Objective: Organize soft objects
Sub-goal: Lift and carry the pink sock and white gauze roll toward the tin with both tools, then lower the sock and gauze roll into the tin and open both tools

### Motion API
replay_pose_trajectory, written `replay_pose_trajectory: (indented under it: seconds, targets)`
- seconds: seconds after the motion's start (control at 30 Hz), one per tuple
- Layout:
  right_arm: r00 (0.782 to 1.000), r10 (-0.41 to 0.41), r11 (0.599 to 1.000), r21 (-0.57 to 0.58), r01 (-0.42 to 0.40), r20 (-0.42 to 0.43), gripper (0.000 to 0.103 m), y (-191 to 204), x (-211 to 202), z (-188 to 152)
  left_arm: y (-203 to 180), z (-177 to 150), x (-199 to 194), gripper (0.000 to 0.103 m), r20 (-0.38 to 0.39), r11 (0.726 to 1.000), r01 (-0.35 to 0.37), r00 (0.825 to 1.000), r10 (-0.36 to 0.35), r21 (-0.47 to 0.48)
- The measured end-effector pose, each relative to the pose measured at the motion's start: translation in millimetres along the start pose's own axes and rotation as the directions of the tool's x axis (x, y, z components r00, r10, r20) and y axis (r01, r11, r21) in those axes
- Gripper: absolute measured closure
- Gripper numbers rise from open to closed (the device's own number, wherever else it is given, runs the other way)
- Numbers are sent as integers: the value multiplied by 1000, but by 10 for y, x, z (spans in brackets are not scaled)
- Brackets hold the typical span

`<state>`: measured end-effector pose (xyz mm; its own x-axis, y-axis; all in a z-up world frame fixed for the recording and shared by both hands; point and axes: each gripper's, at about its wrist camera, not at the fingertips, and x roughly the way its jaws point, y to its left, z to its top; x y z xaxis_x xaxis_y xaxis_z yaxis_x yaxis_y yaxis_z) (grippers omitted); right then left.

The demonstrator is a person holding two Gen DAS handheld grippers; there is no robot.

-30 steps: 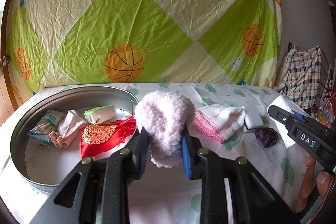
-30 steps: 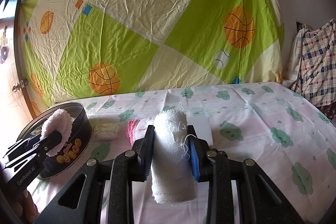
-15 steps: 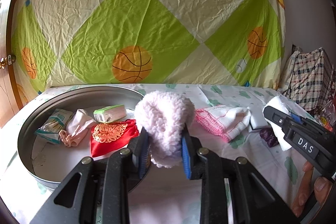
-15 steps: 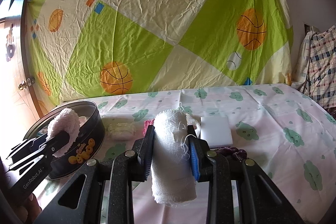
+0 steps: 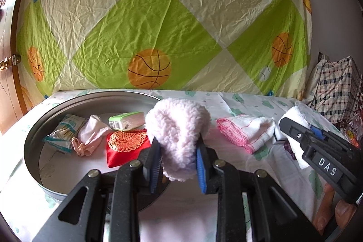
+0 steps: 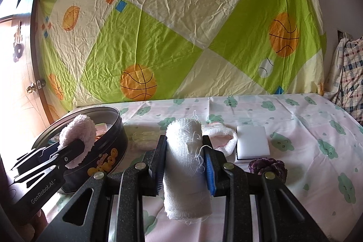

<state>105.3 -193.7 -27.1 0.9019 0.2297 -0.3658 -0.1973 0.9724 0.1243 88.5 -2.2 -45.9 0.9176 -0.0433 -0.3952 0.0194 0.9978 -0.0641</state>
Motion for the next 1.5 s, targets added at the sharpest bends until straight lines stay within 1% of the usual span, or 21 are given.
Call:
replay_pose_trajectory:
  seconds: [0.53, 0.97, 1.07, 1.27, 1.5]
  targets:
    - [999, 35, 999, -19, -36, -3, 71, 234, 34, -13, 172, -24, -22, 77, -6, 1000, -7, 1000, 7, -24]
    - [997, 74, 996, -39, -74, -10, 71, 416, 62, -30, 321, -34, -85, 77, 11, 999, -24, 1000, 25, -42]
    - [995, 99, 994, -42, -99, -15, 71, 464, 81, -32, 362, -36, -121, 77, 19, 999, -35, 999, 35, -36]
    - [989, 143, 988, -47, -144, -25, 71, 604, 151, -12, 572, -13, -209, 77, 26, 997, -55, 998, 56, -53]
    - [975, 220, 972, -77, -222, -24, 71, 883, 189, 201, 885, 88, -276, 77, 22, 994, -88, 996, 89, -65]
